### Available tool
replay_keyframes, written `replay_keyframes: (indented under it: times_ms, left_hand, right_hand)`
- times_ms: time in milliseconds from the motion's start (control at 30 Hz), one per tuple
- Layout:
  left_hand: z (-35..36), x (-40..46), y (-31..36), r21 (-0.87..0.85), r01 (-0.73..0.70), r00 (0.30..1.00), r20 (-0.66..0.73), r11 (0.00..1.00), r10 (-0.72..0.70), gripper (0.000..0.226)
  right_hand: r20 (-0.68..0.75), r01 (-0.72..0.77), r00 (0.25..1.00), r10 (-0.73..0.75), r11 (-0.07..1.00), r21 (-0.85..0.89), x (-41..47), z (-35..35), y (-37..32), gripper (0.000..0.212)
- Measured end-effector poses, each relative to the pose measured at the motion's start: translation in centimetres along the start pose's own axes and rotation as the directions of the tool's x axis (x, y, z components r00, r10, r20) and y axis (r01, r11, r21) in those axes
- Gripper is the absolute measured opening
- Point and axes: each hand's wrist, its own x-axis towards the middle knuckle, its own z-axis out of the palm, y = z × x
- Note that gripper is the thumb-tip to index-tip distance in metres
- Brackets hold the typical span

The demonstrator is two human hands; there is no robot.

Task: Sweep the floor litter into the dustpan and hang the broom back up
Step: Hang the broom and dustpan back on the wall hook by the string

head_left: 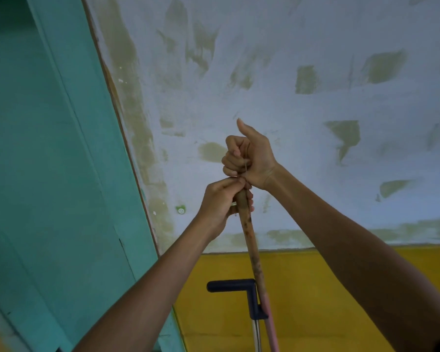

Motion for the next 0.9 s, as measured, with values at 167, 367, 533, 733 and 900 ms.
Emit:
replay_keyframes:
  times_ms: [167, 367, 533, 733, 900]
  left_hand:
    - [1.9, 1.7, -2.3, -0.232, 0.03, 0.908, -0.401, 0.972, -0.124, 0.027]
    - [1.9, 3.7, -6.0, -0.352, 0.079, 0.716, -0.631, 0.933, -0.299, 0.029]
    - [2.6, 5.0, -10.2, -0.463, 0.123, 0.645, -0.635, 0.878, -0.425, 0.025]
    - [3.2, 6.7, -13.0, -0.409, 0.177, 0.62, -0.659, 0.895, -0.425, 0.03]
    - [3.6, 7.2, -14.4, -0.297, 0.194, 0.58, -0.734, 0.935, -0.353, 0.034]
  right_hand:
    - [-0.054, 0.003, 0.999, -0.007, 0.997, -0.077, 0.6, -3.5, 3.2, 0.032]
    - [-0.07, -0.063, 0.997, 0.042, 0.94, -0.335, 0.9, -7.6, 7.8, 0.023]
    - [-0.139, -0.102, 0.99, 0.038, 0.865, -0.492, 0.2, -10.2, 11.3, 0.022]
    - [-0.155, -0.079, 0.987, -0.032, 0.749, -0.657, -0.9, -12.6, 13.3, 0.024]
    - [-0.172, -0.136, 0.984, 0.039, 0.793, -0.595, -1.0, -13.5, 14.4, 0.038]
